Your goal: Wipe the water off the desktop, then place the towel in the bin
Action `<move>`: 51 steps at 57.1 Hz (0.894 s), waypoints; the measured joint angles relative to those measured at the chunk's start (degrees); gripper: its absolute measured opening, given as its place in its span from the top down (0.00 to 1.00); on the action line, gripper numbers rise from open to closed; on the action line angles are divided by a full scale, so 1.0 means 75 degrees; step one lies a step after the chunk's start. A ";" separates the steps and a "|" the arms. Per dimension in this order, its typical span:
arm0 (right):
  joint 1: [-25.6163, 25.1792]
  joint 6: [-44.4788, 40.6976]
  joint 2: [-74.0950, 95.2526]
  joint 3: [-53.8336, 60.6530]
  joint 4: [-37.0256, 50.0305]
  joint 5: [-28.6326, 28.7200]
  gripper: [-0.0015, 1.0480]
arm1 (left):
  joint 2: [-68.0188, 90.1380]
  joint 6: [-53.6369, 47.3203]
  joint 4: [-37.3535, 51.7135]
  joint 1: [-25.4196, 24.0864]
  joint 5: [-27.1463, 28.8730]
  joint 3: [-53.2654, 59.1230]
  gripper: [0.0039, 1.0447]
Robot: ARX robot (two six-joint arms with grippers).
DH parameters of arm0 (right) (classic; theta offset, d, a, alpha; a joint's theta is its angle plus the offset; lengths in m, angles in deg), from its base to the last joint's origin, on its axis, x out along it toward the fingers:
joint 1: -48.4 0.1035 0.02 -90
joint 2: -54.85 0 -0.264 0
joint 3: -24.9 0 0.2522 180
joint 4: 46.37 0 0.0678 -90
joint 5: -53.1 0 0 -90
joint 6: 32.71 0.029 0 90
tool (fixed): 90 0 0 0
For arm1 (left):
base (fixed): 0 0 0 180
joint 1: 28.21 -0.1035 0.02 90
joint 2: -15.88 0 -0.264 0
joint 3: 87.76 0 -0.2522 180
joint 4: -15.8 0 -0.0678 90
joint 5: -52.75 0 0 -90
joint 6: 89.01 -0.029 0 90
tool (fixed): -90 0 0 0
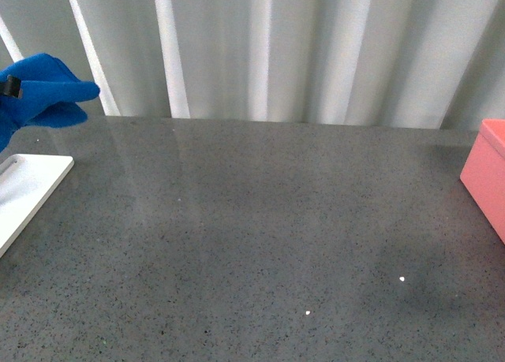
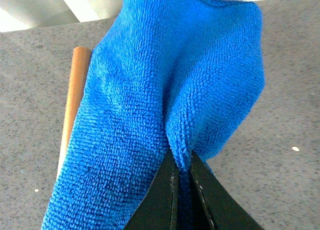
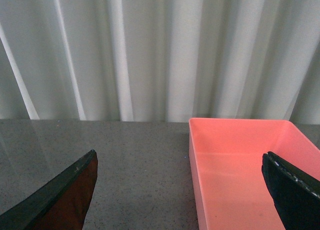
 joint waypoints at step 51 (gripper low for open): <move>0.0000 0.0000 0.0000 0.0000 0.0000 -0.0003 0.07 | -0.3768 0.4599 0.0749 0.3713 -0.4135 0.1649 0.97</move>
